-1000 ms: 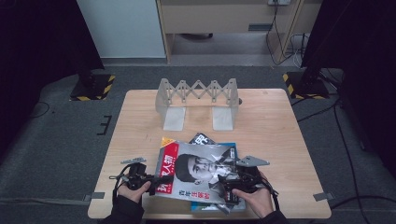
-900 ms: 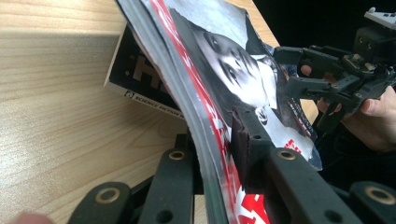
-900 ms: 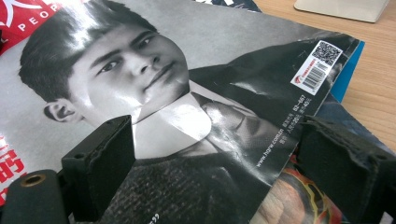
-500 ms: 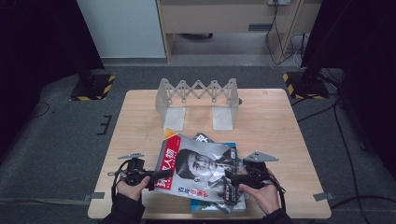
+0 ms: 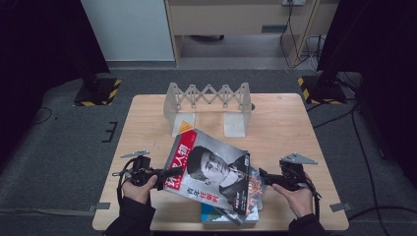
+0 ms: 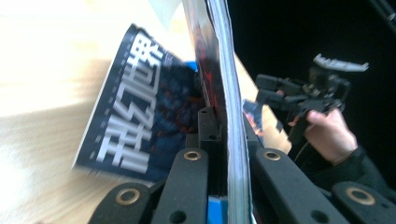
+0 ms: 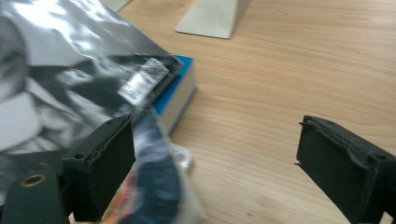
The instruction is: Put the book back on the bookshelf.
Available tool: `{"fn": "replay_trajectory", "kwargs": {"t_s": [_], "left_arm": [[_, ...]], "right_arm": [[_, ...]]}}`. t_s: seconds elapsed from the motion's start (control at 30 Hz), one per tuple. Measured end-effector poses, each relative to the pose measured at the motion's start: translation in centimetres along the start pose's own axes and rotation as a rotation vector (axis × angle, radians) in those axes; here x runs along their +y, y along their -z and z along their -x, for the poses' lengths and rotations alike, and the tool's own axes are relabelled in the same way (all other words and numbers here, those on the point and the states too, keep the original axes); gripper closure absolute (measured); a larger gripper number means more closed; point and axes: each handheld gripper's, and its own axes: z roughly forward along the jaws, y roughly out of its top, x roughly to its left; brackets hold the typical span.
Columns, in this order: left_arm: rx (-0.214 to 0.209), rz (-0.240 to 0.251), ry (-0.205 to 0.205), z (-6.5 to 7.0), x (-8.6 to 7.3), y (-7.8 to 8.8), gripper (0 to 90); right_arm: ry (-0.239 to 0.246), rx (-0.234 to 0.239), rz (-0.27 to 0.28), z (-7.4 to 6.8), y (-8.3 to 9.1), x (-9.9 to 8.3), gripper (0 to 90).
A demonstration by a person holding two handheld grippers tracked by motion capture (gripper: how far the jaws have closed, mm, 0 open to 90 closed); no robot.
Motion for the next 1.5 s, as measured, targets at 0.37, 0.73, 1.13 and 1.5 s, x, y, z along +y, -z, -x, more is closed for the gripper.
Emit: {"fn": "replay_trajectory", "kwargs": {"t_s": [0.37, 0.73, 1.13, 1.5], "left_arm": [[-0.037, 0.061, -0.004, 1.7, 2.7, -0.7, 85.9], [-0.055, 0.131, -0.014, 3.2, 5.5, -0.9, 86.0], [-0.009, 0.219, -0.03, 3.5, 8.0, 1.4, 86.0], [0.035, 0.277, -0.06, 4.0, 10.6, 3.3, 86.0]], "right_arm": [[0.002, -0.108, -0.036, 4.1, 0.3, -0.7, 9.9], [0.023, -0.147, -0.095, 6.3, -0.7, -1.7, 8.3], [0.058, -0.162, -0.142, 7.3, -2.0, -2.7, 8.4], [0.062, -0.171, -0.187, 7.6, -2.7, -3.4, 6.6]]}}
